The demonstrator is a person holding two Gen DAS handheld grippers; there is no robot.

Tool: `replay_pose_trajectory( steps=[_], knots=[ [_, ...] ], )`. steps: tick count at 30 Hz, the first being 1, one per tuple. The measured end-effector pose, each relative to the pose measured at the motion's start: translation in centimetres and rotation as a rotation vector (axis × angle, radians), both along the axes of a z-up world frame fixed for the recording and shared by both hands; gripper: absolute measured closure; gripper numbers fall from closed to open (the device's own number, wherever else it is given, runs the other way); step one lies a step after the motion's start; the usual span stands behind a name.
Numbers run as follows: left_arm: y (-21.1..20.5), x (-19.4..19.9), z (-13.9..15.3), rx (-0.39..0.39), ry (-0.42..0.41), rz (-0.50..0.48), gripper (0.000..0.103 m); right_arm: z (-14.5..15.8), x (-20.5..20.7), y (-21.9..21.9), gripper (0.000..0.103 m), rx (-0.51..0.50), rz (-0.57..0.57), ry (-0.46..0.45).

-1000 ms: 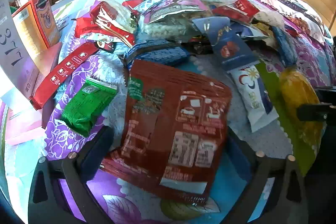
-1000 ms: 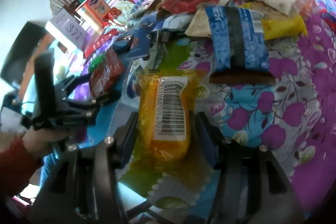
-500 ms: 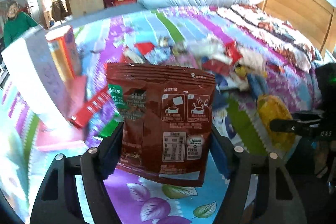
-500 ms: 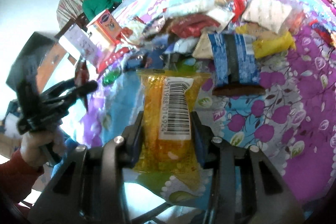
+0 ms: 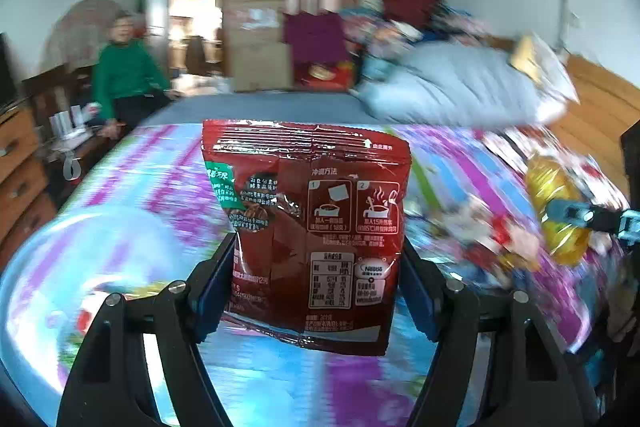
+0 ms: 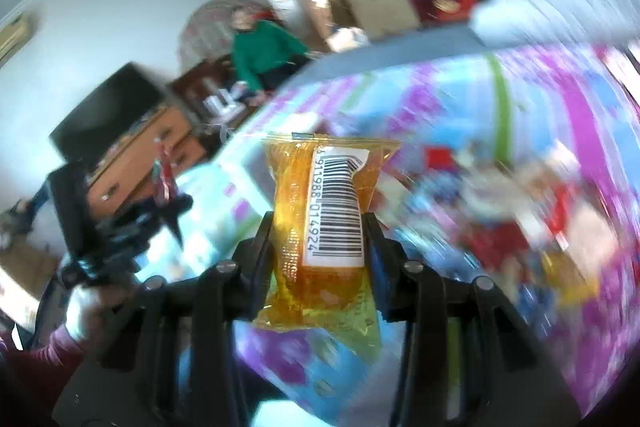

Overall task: Organize snacks
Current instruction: 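Carry the red-brown pouch and orange pack over the clear basin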

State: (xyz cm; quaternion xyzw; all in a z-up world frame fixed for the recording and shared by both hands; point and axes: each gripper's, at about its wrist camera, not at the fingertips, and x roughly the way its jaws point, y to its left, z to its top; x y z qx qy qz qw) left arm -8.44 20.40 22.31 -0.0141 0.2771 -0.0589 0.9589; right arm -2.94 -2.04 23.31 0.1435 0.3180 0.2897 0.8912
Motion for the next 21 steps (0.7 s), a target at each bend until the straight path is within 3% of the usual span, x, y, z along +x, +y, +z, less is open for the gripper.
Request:
replay_pose_trajectory(
  steps=[5,8,14,21],
  knots=[
    [8.7,-0.8,2.1,-0.053,-0.034,0.183,0.027,4.8,2.4,10.2,0.061,0.0,0.176,-0.074],
    [13.9,-1.7,2.2,-0.098,-0.032,0.292,0.027,5.8,3.0,16.9,0.061,-0.024,0.279,-0.089],
    [20.6,-2.6,0.3,-0.159,0.009,0.406,0.027,4.5,3.9,27.6,0.061,-0.069,0.435,-0.049],
    [23.3,-2.7,-2.7,-0.213,0.06,0.444,0.028,1.7,4.8,33.0,0.061,-0.089,0.504,0.026]
  ],
)
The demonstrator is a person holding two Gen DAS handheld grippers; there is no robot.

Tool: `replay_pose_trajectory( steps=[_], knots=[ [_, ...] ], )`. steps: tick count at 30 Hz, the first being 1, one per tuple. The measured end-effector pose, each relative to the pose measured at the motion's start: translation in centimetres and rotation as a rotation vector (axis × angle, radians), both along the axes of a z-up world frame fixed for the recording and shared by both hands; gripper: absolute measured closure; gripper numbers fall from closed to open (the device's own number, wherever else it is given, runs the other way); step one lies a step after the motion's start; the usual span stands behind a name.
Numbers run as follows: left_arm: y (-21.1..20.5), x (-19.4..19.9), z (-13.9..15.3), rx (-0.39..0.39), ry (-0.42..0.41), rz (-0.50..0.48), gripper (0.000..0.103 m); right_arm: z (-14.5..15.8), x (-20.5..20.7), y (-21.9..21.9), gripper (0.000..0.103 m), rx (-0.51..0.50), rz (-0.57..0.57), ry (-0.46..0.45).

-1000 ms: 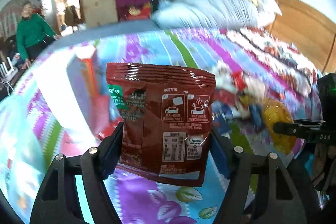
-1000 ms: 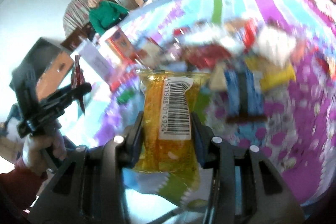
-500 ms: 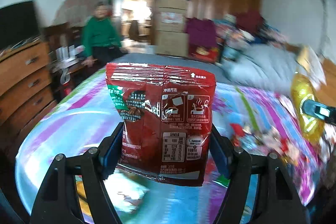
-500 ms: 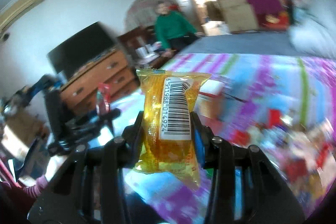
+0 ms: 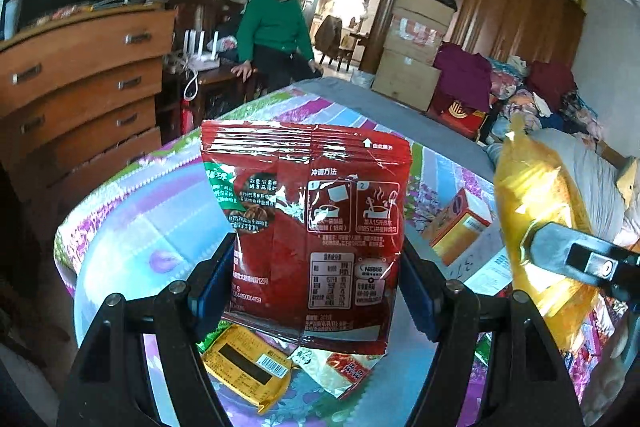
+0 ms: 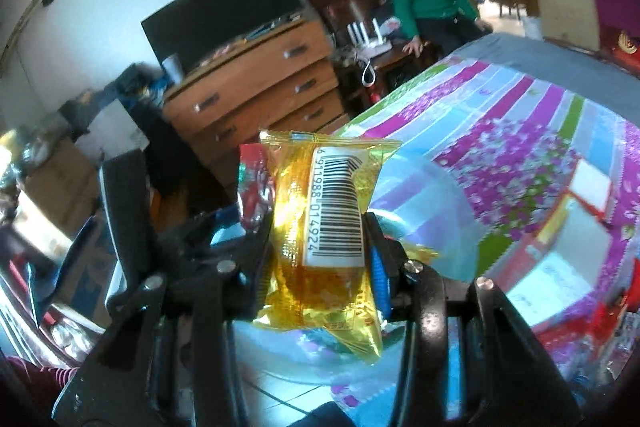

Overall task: Organize snacks
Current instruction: 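Carry the red-brown pouch and orange pack over the clear basin, then open both grippers to drop the pouch and orange pack into the basin, then swing both grippers back toward the snack pile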

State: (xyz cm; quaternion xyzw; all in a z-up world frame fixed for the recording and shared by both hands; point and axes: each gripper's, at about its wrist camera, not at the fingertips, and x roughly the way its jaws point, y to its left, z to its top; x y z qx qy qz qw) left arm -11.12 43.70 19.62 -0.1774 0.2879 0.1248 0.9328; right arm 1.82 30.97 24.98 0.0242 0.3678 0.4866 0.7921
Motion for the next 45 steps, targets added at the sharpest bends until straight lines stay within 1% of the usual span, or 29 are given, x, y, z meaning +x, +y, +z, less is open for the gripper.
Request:
replay_pose_trajectory(
  steps=[2,4,6,7,9,11,13,17,18,19,20,21,22,25,28,30,33,36,37,38,39,40,41,42,43,45],
  knots=[
    [0.5,0.0,-0.5,-0.01,0.004,0.0,0.028,-0.6,0.2,0.7,0.061,-0.01,0.009,0.004],
    [1.0,-0.1,-1.2,-0.024,0.002,0.009,0.027,-1.4,0.2,1.0,0.061,-0.045,0.006,0.017],
    [1.6,0.5,-1.9,-0.058,0.037,0.009,0.027,-1.5,0.3,0.8,0.061,-0.041,0.003,0.025],
    [1.7,0.5,-1.9,-0.062,0.037,0.003,0.027,-1.4,0.4,0.7,0.061,-0.035,0.005,0.023],
    [1.7,0.1,-1.7,-0.048,0.029,0.006,0.027,-1.4,0.3,0.7,0.061,-0.036,0.007,0.014],
    [2.0,0.1,-2.0,-0.066,0.042,0.013,0.027,-2.1,0.9,1.0,0.061,-0.047,0.001,0.036],
    [2.1,0.2,-2.0,-0.066,0.05,0.023,0.027,-2.3,1.3,1.2,0.061,-0.048,-0.002,0.042],
    [1.3,0.3,-1.4,-0.036,0.057,0.034,0.027,-2.7,1.6,2.0,0.059,-0.061,-0.002,0.043],
    [1.1,0.3,-1.3,-0.03,0.058,0.043,0.025,-2.8,1.7,2.1,0.056,-0.065,-0.003,0.042],
    [0.9,0.4,-1.1,-0.028,0.061,0.05,0.024,-2.8,1.8,2.2,0.041,-0.063,-0.009,0.043],
    [0.8,0.5,-1.2,-0.024,0.071,0.059,0.018,-2.7,1.8,2.0,0.033,-0.055,-0.02,0.041],
    [0.6,0.4,-1.2,-0.019,0.079,0.069,0.014,-2.6,1.8,1.7,0.024,-0.04,-0.031,0.041],
    [0.5,0.4,-1.4,-0.016,0.097,0.078,0.013,-2.5,1.7,1.4,0.024,-0.025,-0.037,0.047],
    [0.5,0.1,-1.6,-0.017,0.113,0.098,0.013,-2.1,1.3,-0.1,0.024,0.017,-0.042,0.063],
    [0.1,-0.5,-1.4,-0.008,0.102,0.111,0.013,-2.1,-0.3,-2.2,0.024,0.048,-0.033,0.069],
    [-0.2,-0.9,-1.1,0.038,0.097,0.133,0.012,-2.9,-2.1,-4.4,0.024,0.051,-0.039,0.066],
    [-0.7,-0.9,-0.9,0.154,0.129,0.16,0.012,-5.8,-4.3,-7.9,0.024,0.019,-0.073,0.135],
    [-1.0,-0.9,-0.8,0.182,0.138,0.167,0.01,-7.8,-5.7,-11.2,0.024,0.013,-0.128,0.186],
    [-1.3,-0.8,-0.7,0.178,0.135,0.157,0.009,-8.1,-5.9,-11.9,0.023,0.017,-0.141,0.196],
    [-1.5,-0.7,-0.4,0.148,0.113,0.117,0.009,-8.4,-6.1,-12.7,0.023,0.024,-0.155,0.21],
    [-1.6,-0.7,0.0,0.075,0.066,0.056,0.009,-8.6,-6.2,-13.5,0.023,0.032,-0.169,0.22],
    [-1.7,-0.8,0.3,0.034,0.036,0.039,0.008,-8.6,-6.4,-14.0,0.023,0.039,-0.176,0.221],
    [-1.7,-0.7,0.6,0.028,0.023,0.046,0.008,-8.6,-6.4,-14.5,0.023,0.044,-0.184,0.221],
    [-2.0,-0.6,0.9,0.061,0.032,0.066,0.009,-8.5,-6.4,-14.8,0.023,0.051,-0.188,0.222],
    [-2.2,-0.7,1.4,0.078,0.027,0.076,0.009,-8.5,-6.5,-15.0,0.023,0.054,-0.189,0.22],
    [-2.8,-1.6,2.6,0.085,-0.024,0.074,0.009,-8.0,-7.1,-15.7,0.023,0.053,-0.185,0.187]
  ],
)
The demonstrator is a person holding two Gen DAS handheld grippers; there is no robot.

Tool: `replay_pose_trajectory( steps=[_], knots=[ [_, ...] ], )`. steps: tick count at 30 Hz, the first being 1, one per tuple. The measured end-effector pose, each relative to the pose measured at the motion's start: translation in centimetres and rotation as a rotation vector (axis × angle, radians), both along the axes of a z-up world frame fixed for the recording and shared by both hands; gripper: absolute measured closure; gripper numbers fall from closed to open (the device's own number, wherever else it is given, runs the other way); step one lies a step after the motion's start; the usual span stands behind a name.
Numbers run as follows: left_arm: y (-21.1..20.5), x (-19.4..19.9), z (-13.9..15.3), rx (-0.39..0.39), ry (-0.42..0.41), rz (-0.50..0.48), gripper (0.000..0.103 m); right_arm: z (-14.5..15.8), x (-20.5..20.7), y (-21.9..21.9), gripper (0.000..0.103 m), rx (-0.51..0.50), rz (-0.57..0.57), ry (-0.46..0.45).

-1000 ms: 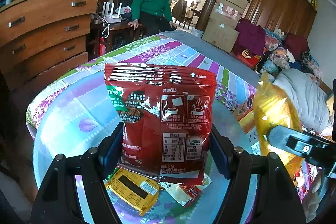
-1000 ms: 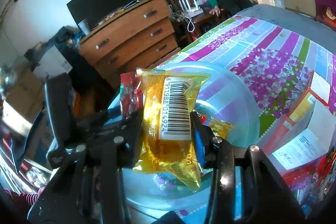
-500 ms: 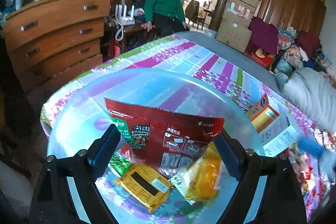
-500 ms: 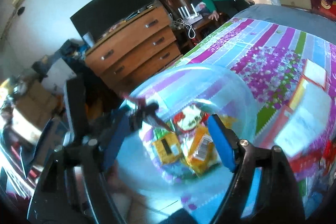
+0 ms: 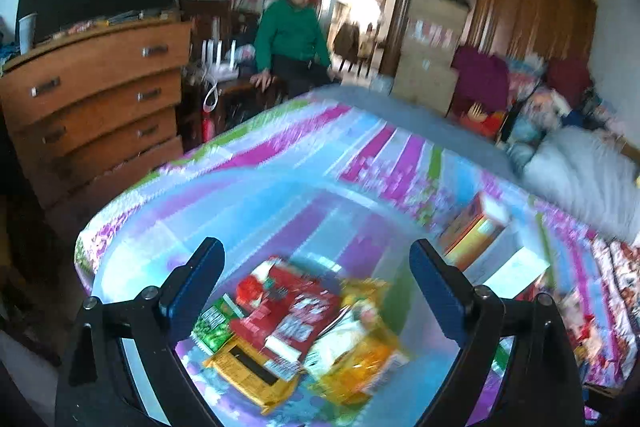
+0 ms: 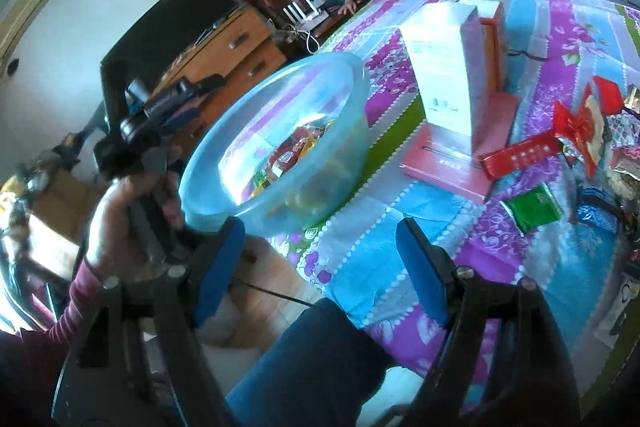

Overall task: Organize snacks
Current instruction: 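Swing both grippers back toward the snack pile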

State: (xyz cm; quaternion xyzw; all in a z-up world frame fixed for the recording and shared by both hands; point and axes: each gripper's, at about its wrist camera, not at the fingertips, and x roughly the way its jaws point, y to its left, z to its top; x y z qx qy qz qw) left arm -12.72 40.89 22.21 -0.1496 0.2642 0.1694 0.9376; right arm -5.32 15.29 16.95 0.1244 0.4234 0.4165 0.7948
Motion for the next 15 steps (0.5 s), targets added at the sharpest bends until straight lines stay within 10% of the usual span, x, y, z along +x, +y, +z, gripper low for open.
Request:
replay_pose_trajectory(
  steps=[5,11,15],
  knots=[
    [-4.7,-2.2,2.8,0.095,-0.079,-0.113,0.0,-1.8,-1.1,-3.0,0.022,-0.015,-0.013,0.02],
    [-9.9,-2.3,2.8,-0.022,-0.097,-0.338,0.0,-3.3,3.7,-13.0,0.021,0.3,-0.282,0.257],
    [-15.3,-2.8,2.0,0.089,-0.074,-0.438,0.0,1.9,2.9,-14.3,0.021,0.149,-0.286,0.026]
  ],
)
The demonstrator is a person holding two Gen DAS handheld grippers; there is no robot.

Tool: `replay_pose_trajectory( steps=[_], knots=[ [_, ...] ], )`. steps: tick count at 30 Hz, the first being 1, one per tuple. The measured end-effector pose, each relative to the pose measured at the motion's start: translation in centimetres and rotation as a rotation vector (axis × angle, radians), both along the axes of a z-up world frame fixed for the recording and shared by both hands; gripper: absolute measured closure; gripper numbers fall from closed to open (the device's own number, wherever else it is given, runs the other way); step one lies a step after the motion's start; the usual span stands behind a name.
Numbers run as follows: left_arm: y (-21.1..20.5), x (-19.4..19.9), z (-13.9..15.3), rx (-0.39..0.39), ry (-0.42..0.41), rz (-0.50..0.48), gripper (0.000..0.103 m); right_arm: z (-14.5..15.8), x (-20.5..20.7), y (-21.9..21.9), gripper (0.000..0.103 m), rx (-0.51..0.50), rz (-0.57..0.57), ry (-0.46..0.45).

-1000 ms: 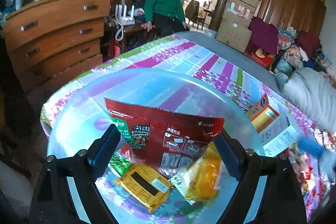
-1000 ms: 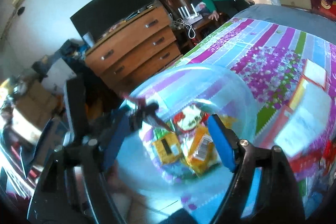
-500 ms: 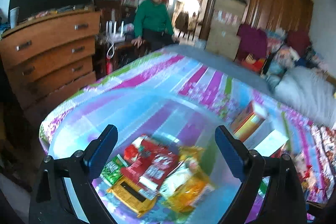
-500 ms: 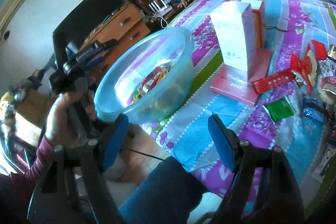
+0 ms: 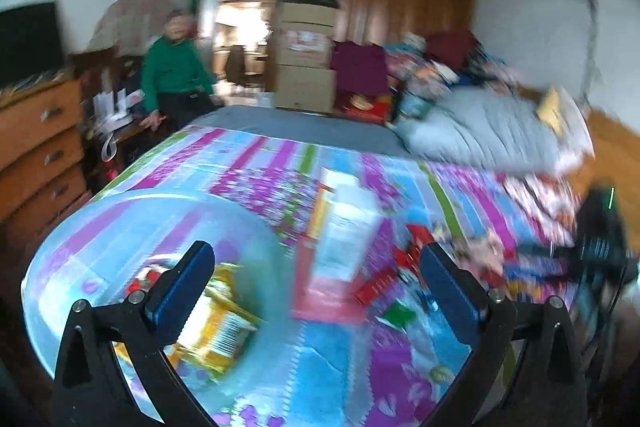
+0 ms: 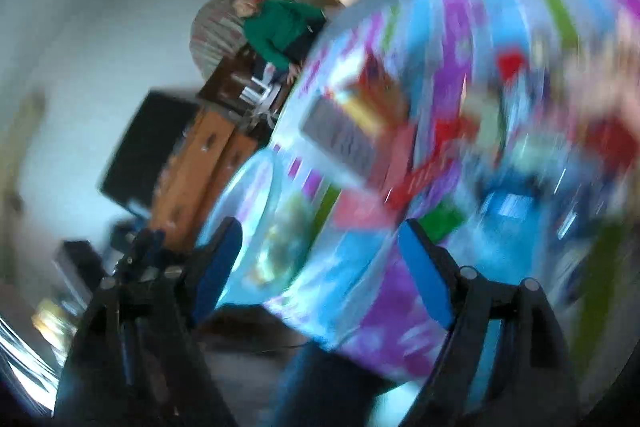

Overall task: Organize snacks
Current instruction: 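Swing both grippers back toward the snack pile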

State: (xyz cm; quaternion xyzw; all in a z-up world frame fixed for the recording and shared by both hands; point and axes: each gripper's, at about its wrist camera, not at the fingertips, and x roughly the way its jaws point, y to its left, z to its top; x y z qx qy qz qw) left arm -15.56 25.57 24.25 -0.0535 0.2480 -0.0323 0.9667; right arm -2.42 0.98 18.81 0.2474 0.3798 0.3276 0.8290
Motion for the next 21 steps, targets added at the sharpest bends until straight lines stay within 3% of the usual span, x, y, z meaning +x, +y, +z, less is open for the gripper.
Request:
replay_pose_trajectory(
  steps=[2,4,9,16,21],
  knots=[
    [-2.1,0.1,-1.6,0.017,0.045,-0.062,0.0,0.7,-1.7,1.2,0.013,-0.1,0.042,-0.071],
    [-3.7,0.7,-3.7,0.012,0.111,-0.096,0.0,-0.5,-3.5,2.4,0.009,-0.179,0.076,-0.088],
    [-5.4,0.9,-6.2,-0.012,0.179,-0.115,0.0,-7.7,-5.5,2.1,0.01,-0.164,0.103,0.114],
    [-5.2,1.1,-7.9,-0.028,0.226,-0.118,0.0,-10.8,-7.2,0.6,0.01,-0.183,0.07,0.174],
    [-5.7,1.0,-8.7,-0.053,0.239,-0.146,0.0,-10.9,-4.9,-0.8,0.036,-0.334,0.046,0.098]
  ],
)
